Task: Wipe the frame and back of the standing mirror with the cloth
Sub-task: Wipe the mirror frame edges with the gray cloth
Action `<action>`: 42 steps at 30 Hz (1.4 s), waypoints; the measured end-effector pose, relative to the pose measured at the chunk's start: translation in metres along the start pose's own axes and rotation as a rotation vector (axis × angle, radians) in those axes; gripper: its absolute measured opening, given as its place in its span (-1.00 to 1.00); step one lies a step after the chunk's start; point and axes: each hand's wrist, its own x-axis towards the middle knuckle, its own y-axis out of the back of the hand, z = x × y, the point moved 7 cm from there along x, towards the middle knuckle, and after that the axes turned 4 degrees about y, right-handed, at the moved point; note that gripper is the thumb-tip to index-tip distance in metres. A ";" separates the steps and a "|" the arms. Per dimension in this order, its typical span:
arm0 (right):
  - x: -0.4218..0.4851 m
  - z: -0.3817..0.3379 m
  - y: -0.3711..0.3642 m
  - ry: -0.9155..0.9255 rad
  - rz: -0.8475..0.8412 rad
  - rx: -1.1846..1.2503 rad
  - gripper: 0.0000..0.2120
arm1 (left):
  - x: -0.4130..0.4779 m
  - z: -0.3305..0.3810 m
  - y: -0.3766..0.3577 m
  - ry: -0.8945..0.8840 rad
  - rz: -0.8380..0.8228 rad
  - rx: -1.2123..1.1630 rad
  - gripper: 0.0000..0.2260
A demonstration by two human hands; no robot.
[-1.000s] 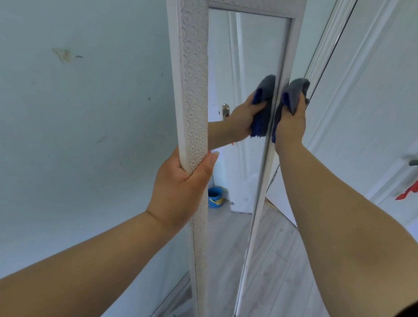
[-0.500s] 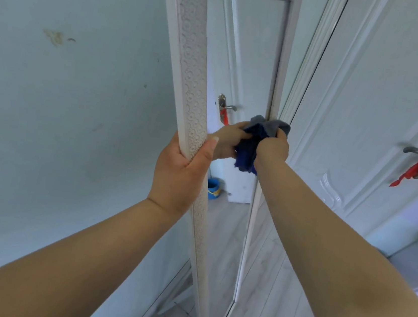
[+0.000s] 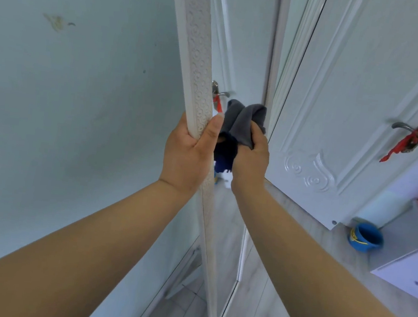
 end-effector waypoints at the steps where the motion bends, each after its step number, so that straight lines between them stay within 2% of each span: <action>1: -0.009 -0.007 -0.003 0.032 -0.028 -0.007 -0.74 | -0.001 0.002 -0.002 0.004 -0.008 -0.001 -0.69; 6: -0.057 -0.043 0.002 0.136 -0.062 0.006 -0.54 | -0.003 0.005 -0.002 0.043 -0.040 0.013 -0.67; 8: -0.067 -0.055 0.004 0.120 -0.090 0.071 -0.57 | -0.005 0.005 -0.003 0.098 -0.100 -0.018 -0.58; 11: -0.082 -0.058 0.008 0.121 -0.125 0.112 -0.58 | -0.012 -0.008 -0.006 0.261 -0.241 -0.216 -0.46; 15: -0.116 -0.023 0.019 0.257 -0.107 -0.071 -0.61 | -0.022 -0.027 -0.002 0.387 -0.319 -0.297 -0.21; 18: -0.144 0.026 0.031 0.273 -0.066 -0.200 -0.68 | -0.027 -0.036 -0.001 0.381 -0.360 -0.311 -0.23; 20: -0.157 0.061 0.044 0.183 -0.014 -0.270 -0.65 | -0.032 -0.042 -0.002 0.384 -0.397 -0.268 -0.26; 22: -0.167 0.087 0.054 0.066 0.037 -0.310 -0.55 | -0.038 -0.052 -0.003 0.399 -0.426 -0.215 -0.38; 26: -0.167 0.088 0.054 -0.094 0.120 -0.248 -0.55 | -0.047 -0.067 -0.004 0.419 -0.448 -0.192 -0.59; 29: -0.153 0.044 0.040 0.001 0.187 -0.128 -0.60 | -0.048 -0.067 -0.005 0.398 -0.451 -0.201 -0.61; 32: -0.141 0.001 0.023 0.230 0.150 -0.085 -0.61 | -0.047 -0.065 -0.008 0.374 -0.444 -0.242 -0.59; 34: -0.139 0.003 0.021 0.291 0.124 -0.095 -0.68 | -0.046 -0.068 -0.009 0.352 -0.442 -0.241 -0.61; 36: -0.143 0.029 0.028 0.217 0.123 -0.080 -0.74 | -0.046 -0.071 -0.008 0.341 -0.433 -0.201 -0.63; 38: -0.148 0.072 0.045 0.033 0.143 -0.128 -0.73 | -0.046 -0.077 -0.009 0.329 -0.438 -0.152 -0.63; 42: -0.155 0.134 0.073 -0.374 0.064 -0.414 -0.58 | -0.048 -0.082 -0.013 0.324 -0.438 -0.169 -0.66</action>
